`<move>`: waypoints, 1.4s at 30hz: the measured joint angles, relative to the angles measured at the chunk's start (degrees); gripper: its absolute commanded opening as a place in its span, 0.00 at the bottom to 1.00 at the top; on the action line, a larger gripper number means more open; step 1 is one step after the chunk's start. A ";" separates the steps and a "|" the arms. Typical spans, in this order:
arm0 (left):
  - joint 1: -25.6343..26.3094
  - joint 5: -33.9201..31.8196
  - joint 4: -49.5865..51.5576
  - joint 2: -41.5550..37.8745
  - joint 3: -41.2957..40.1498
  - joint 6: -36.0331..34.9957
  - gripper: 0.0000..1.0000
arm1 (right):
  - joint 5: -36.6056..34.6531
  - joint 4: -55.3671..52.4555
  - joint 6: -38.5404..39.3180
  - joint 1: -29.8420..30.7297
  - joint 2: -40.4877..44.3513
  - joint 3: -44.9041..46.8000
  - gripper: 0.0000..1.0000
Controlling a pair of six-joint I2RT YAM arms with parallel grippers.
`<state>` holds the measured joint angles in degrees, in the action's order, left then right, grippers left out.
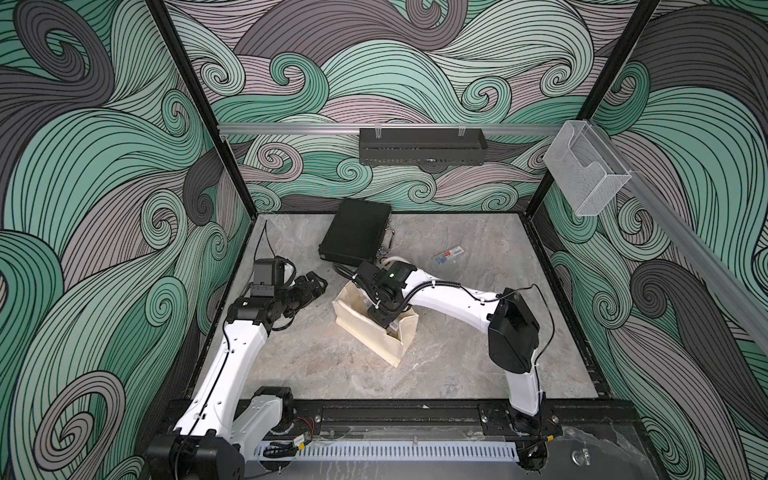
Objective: Put the compass set into the canvas bag
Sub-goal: Place the compass set in the canvas bag, then pick up the compass set at the center of the board.
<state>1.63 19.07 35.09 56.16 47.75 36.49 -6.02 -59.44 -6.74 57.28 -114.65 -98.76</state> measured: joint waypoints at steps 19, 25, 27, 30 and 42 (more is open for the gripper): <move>0.00 0.26 0.04 1.11 0.22 0.02 0.87 | -3.87 1.33 4.39 0.37 19.10 -5.86 0.75; 0.00 0.50 0.15 0.96 1.14 0.04 0.87 | -9.46 5.68 1.84 -2.27 24.74 -3.82 0.76; 0.00 0.57 0.15 0.96 1.25 0.07 0.87 | -10.97 8.63 -0.94 -5.70 29.22 -0.50 0.76; 0.00 0.63 0.20 0.96 1.25 0.11 0.87 | -12.98 11.61 -6.86 -12.94 35.28 4.00 0.76; 0.00 0.70 0.07 0.96 1.25 0.22 0.87 | -12.28 13.60 -29.29 -32.37 31.95 15.47 0.83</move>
<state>1.63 19.77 35.16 57.12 48.99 36.71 -18.31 -45.84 -36.03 24.91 -82.70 -83.29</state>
